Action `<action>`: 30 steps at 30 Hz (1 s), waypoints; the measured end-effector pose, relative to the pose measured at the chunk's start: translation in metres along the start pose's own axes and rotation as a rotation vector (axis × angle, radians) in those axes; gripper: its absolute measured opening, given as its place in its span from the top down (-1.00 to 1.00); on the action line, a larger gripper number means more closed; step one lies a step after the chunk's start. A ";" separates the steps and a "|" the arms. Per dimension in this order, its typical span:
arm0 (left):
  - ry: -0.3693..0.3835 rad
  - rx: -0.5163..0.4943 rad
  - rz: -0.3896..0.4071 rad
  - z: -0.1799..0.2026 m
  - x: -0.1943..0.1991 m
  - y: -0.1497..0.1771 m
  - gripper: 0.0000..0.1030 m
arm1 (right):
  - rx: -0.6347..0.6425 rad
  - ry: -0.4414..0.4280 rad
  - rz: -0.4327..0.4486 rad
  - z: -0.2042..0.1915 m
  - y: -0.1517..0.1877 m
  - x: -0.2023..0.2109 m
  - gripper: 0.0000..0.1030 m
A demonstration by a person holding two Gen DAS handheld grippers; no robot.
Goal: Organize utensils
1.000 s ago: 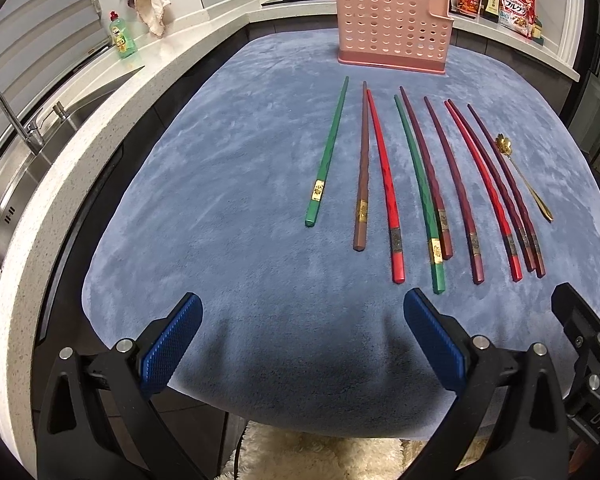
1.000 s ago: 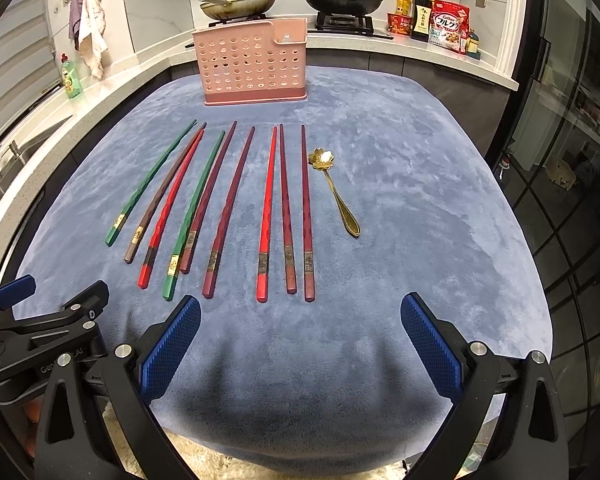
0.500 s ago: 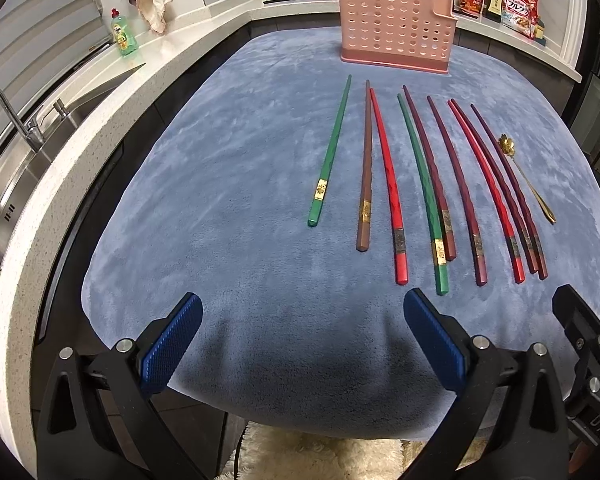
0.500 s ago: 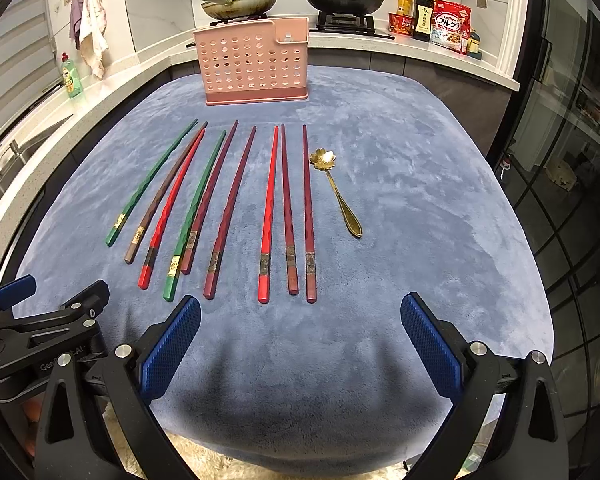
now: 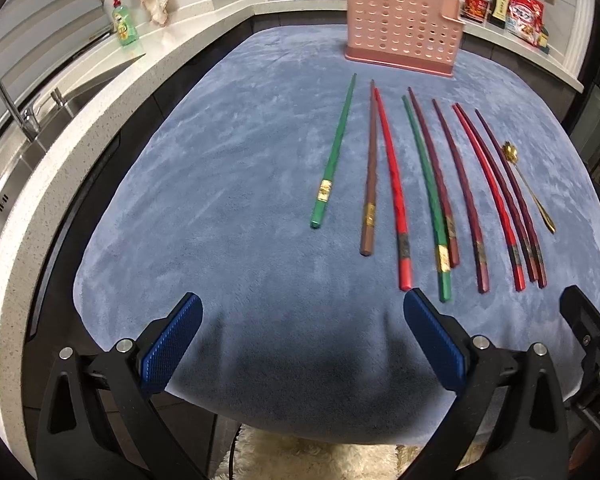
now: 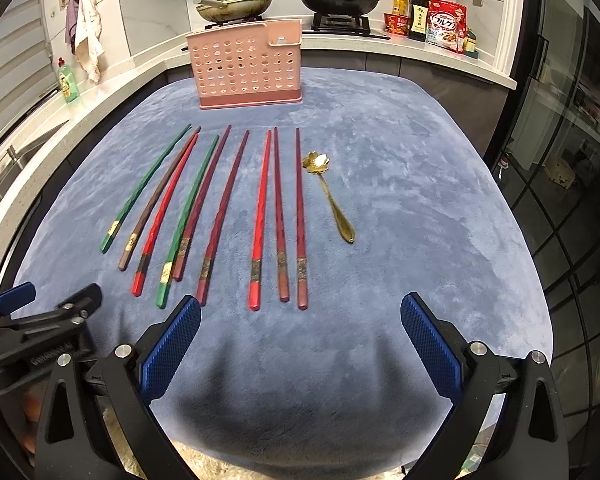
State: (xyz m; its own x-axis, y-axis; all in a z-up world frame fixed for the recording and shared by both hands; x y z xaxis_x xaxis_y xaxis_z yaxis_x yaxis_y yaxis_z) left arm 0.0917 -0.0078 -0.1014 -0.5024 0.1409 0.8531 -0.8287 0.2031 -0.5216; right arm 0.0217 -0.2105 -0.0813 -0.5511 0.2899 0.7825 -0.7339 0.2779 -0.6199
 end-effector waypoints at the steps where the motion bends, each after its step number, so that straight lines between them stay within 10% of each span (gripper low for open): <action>1: 0.005 0.012 0.000 -0.004 -0.002 -0.003 -0.87 | -0.001 0.003 0.003 0.002 -0.002 -0.002 -0.87; 17: -0.006 0.093 -0.012 -0.037 -0.036 -0.033 -0.87 | -0.035 0.046 0.019 0.038 -0.036 -0.043 -0.82; 30: 0.059 0.051 -0.019 -0.024 -0.066 -0.052 -0.59 | -0.046 0.005 -0.054 0.044 -0.045 -0.095 -0.01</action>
Point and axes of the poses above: each gripper's, at about its wrist camera, not at the fingertips, and x roughly against the way its jaws point, z to its right, y to its underside, the point moved 9 cm from there along -x, roughly the way its jaws point, and after that the axes turned 6 degrees about y, right-handed, at the moved point
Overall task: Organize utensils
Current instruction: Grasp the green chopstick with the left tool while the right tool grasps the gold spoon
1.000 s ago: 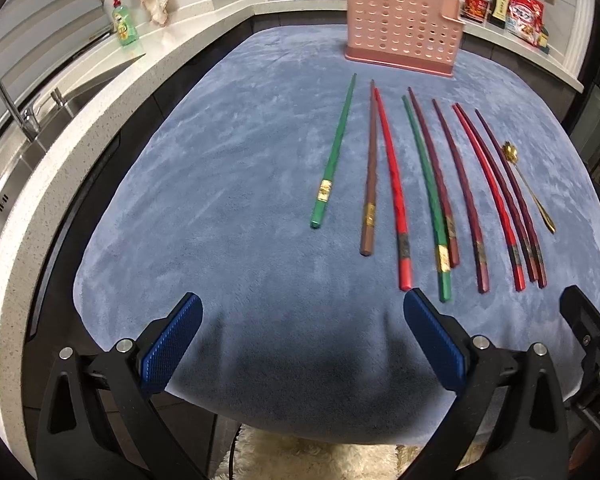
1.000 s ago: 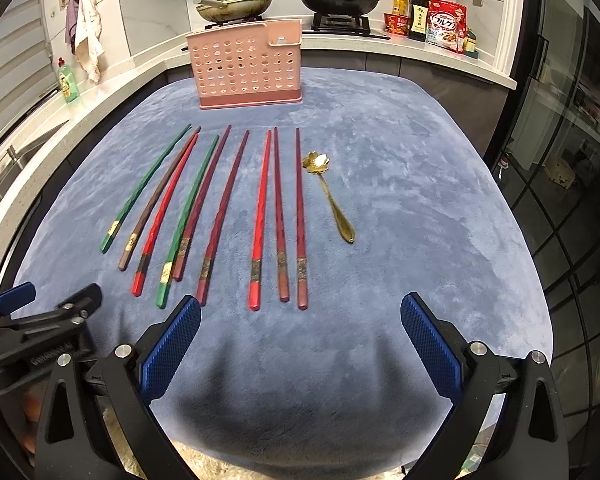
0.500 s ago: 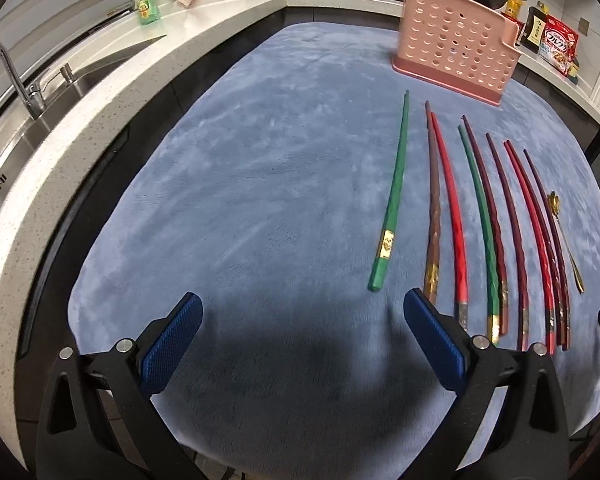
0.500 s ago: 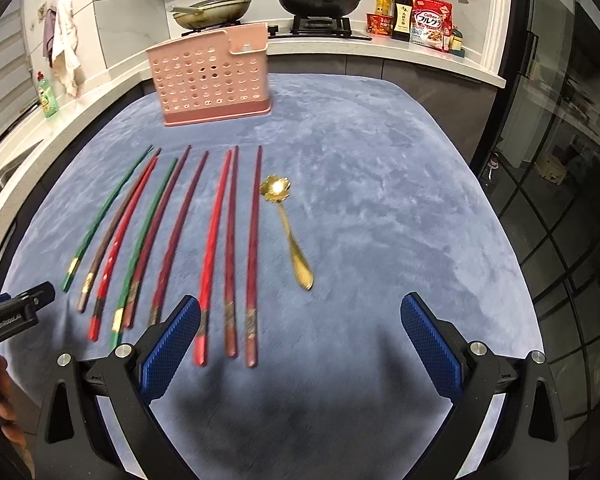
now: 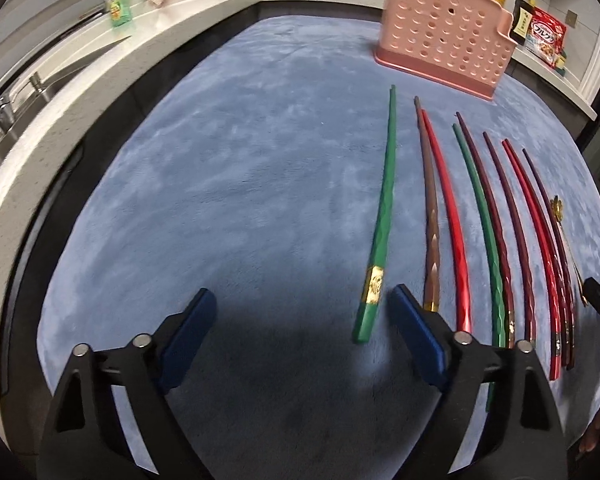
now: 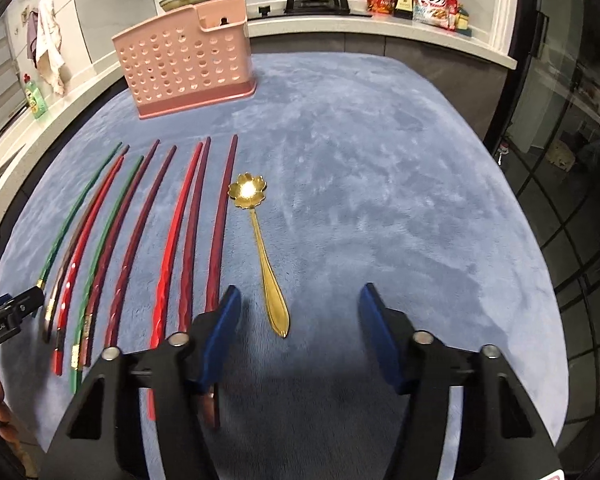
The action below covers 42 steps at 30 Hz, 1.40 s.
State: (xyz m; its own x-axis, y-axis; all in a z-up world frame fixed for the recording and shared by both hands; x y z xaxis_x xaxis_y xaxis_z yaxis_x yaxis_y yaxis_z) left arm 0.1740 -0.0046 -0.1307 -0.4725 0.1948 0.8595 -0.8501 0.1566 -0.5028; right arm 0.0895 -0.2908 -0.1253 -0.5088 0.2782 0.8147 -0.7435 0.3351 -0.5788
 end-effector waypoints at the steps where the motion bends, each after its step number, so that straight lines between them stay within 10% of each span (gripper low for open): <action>1: -0.001 -0.003 -0.001 0.000 -0.001 -0.001 -0.58 | 0.004 -0.007 -0.008 -0.002 0.000 -0.004 0.08; 16: 0.096 -0.060 0.015 0.015 0.005 -0.005 0.74 | 0.061 -0.064 0.000 -0.020 -0.004 -0.012 0.82; 35: 0.130 -0.064 0.143 0.022 0.087 -0.060 0.86 | -0.015 -0.107 0.100 0.008 -0.040 0.048 0.98; 42: 0.127 -0.056 0.140 0.022 0.088 -0.061 0.86 | -0.030 -0.156 -0.040 0.000 -0.003 0.018 0.61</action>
Point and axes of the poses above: each gripper's, at about its wrist camera, not at the fingertips, and x roughly against the way its jaws point, z to its right, y to its underside, the point moved 9 cm from there along -x, roughly the way its jaws point, and after that the axes turned 6 degrees about y, right-handed, at the moved point
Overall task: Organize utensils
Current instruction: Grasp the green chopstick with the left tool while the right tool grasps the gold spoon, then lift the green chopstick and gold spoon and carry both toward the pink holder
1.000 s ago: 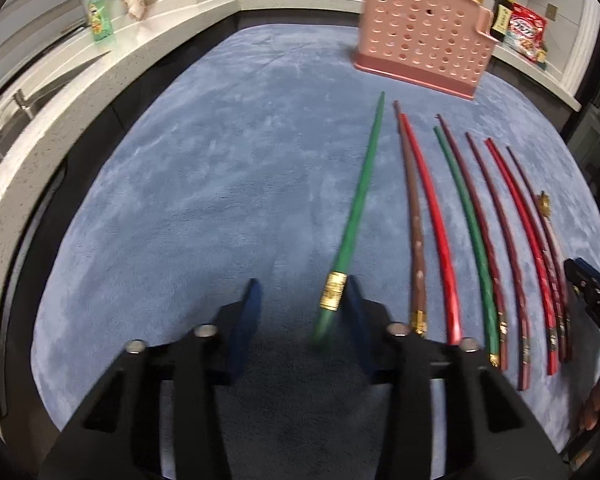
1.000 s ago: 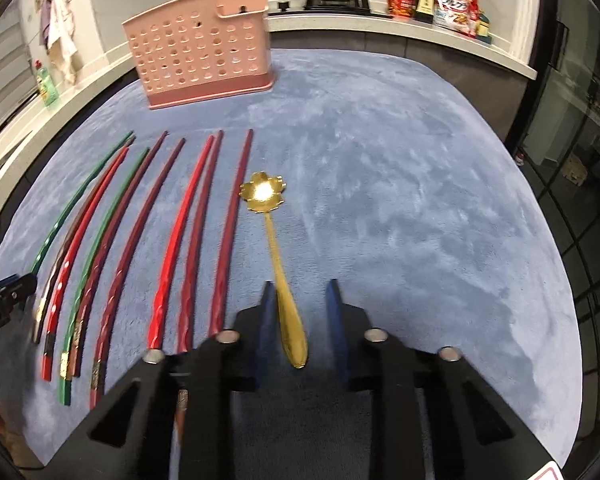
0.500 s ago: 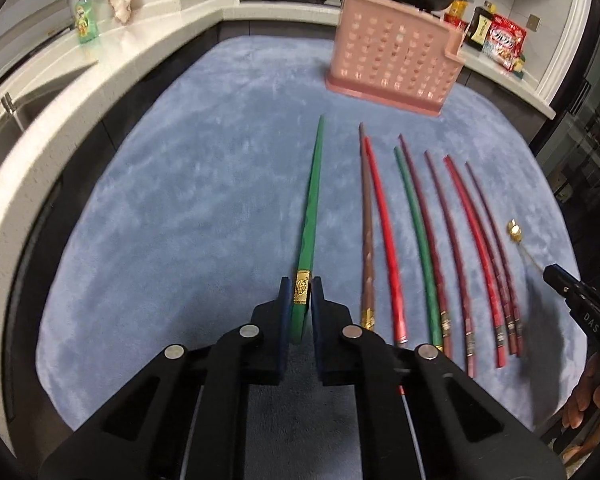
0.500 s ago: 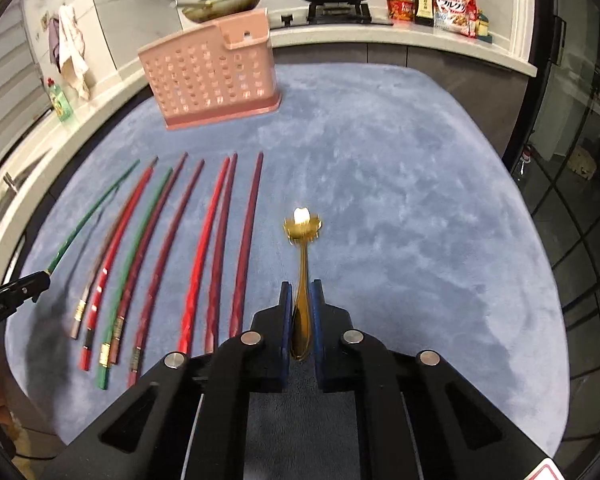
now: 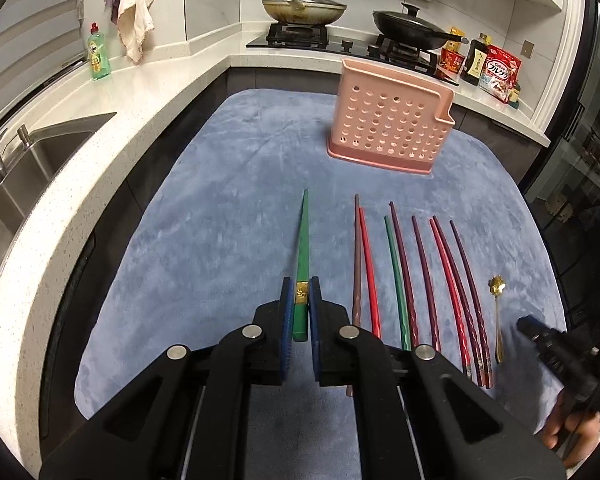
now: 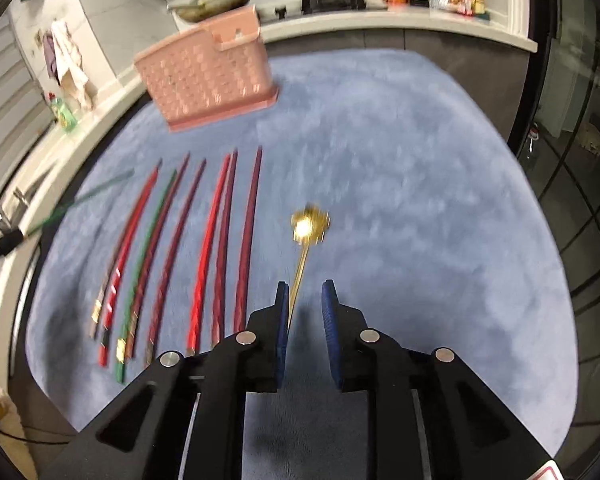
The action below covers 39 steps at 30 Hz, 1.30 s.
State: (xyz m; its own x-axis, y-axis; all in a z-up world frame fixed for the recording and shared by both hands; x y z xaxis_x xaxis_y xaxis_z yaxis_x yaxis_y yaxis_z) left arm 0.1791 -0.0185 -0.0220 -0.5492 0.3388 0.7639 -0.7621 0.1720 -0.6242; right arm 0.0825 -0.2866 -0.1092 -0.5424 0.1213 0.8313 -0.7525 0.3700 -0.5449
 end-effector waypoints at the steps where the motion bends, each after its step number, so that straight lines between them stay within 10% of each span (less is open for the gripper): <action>1: 0.001 0.000 -0.007 0.000 -0.001 0.002 0.86 | 0.001 -0.007 -0.017 -0.003 0.005 -0.005 0.60; 8: 0.001 0.001 -0.034 0.002 -0.005 0.016 0.91 | -0.003 -0.008 -0.045 -0.011 0.026 -0.018 0.37; 22: 0.016 0.045 -0.122 -0.004 -0.026 0.056 0.89 | 0.031 0.023 -0.005 -0.007 0.036 -0.010 0.79; 28: 0.013 0.045 -0.105 -0.008 -0.040 0.070 0.16 | 0.017 0.023 0.006 -0.004 0.035 -0.002 0.79; 39: 0.019 0.066 -0.139 -0.018 -0.063 0.080 0.81 | -0.007 0.020 0.007 -0.001 0.031 0.002 0.79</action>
Point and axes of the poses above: each gripper's, at about its wrist camera, not at the fingertips, and x roughly against the way its jaws point, z to its right, y to its underside, the point moved 9 cm from there along -x, roughly the way its jaws point, and after that the axes turned 6 degrees about y, right-handed, at the moved point
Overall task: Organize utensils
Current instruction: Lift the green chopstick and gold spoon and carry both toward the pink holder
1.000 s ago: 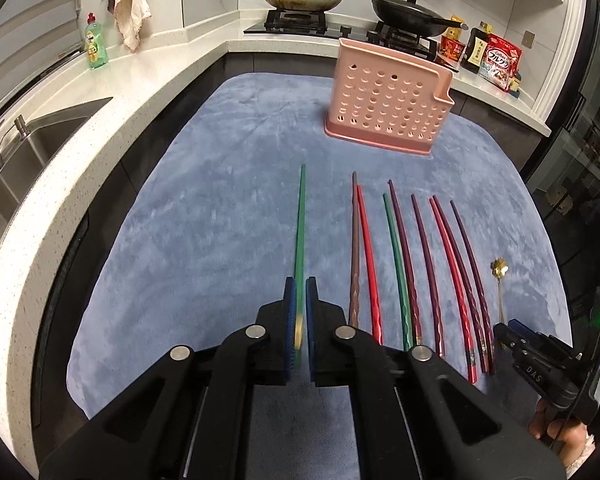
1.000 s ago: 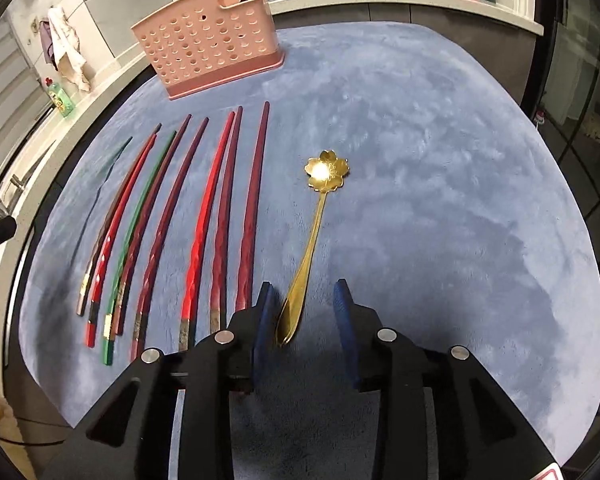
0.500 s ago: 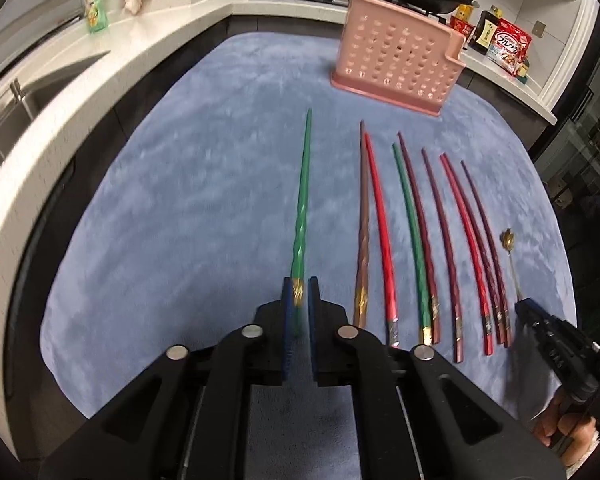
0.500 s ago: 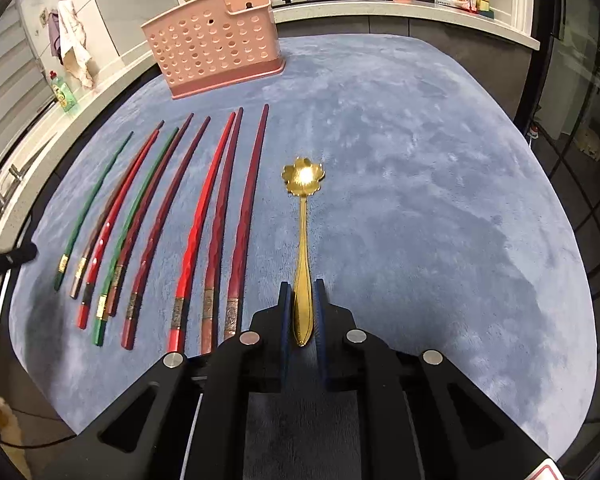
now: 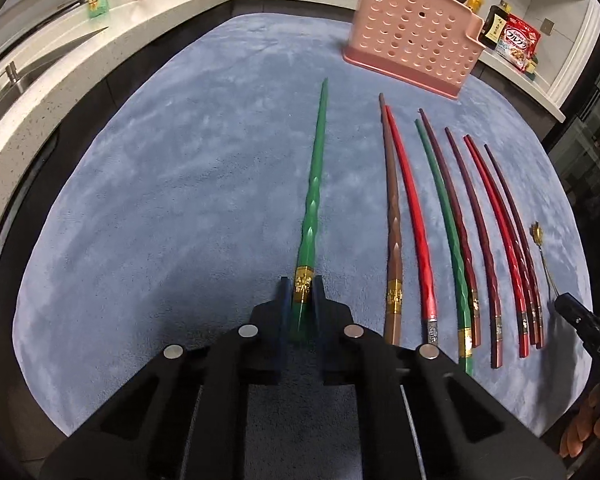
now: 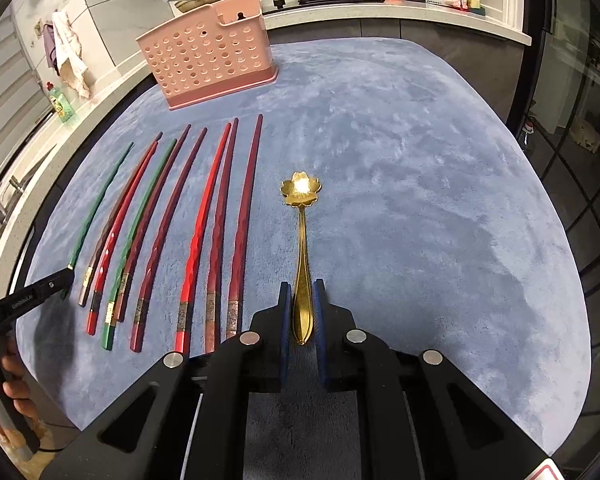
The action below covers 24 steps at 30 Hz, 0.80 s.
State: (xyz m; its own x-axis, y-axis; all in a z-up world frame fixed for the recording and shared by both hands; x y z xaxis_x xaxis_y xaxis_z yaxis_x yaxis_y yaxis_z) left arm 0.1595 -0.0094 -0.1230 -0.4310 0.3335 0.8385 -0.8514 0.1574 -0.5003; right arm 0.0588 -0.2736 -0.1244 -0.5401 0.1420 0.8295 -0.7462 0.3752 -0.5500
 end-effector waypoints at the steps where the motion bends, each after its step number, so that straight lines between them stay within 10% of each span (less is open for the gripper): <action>1: 0.002 0.003 -0.001 0.000 0.001 0.000 0.82 | -0.001 -0.001 0.004 0.000 -0.002 0.002 0.79; 24: -0.007 -0.060 0.255 0.021 0.110 -0.141 0.87 | 0.001 -0.018 0.235 0.011 -0.122 0.073 0.96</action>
State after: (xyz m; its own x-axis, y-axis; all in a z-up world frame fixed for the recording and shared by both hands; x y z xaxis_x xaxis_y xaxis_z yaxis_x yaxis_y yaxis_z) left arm 0.2258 -0.0143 0.0448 -0.6318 0.3627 0.6850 -0.6959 0.1239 -0.7074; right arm 0.1061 -0.3192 0.0019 -0.7062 0.2089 0.6765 -0.5992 0.3326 -0.7282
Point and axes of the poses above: each gripper's, at about its wrist camera, not at the fingertips, and x roughly against the way its jaws point, z to its right, y to its underside, the point moved 9 cm from there along -x, roughly the way its jaws point, and after that the axes turned 6 degrees about y, right-handed, at the moved point
